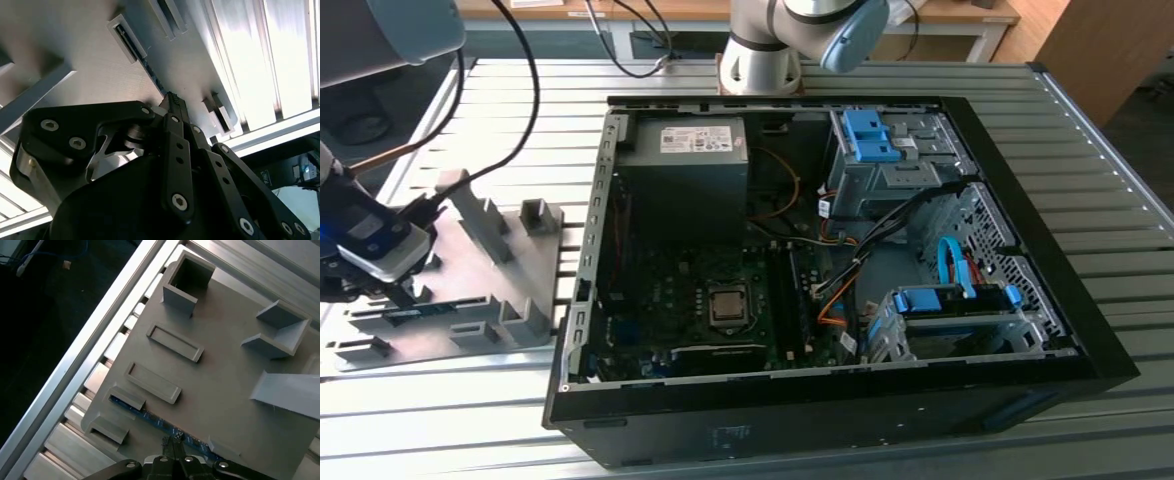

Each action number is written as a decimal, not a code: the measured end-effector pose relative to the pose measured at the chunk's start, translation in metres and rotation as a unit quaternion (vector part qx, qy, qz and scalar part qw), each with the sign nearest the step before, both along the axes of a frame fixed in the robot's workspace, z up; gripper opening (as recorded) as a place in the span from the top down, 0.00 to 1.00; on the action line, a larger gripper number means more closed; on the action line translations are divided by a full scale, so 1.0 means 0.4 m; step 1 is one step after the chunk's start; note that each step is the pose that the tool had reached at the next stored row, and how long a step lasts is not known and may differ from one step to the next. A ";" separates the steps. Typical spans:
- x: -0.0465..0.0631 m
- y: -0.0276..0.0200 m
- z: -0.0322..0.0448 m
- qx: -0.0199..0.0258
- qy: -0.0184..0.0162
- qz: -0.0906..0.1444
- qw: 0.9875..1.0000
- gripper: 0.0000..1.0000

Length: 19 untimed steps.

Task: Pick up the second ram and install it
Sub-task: 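Pick up the second ram and move it above second insertion slot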

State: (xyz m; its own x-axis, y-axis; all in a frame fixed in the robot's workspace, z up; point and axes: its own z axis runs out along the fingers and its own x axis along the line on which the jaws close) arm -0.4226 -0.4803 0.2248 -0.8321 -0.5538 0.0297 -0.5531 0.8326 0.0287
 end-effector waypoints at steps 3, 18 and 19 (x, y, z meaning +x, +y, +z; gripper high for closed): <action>0.000 0.000 0.000 0.000 0.000 0.014 1.000 0.90; 0.000 0.000 0.000 0.000 0.000 0.089 0.996 0.90; 0.000 0.000 0.000 0.000 0.000 0.094 0.996 0.90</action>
State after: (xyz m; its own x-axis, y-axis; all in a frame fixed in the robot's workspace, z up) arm -0.4226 -0.4803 0.2248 -0.7137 -0.6998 0.0298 -0.6992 0.7144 0.0287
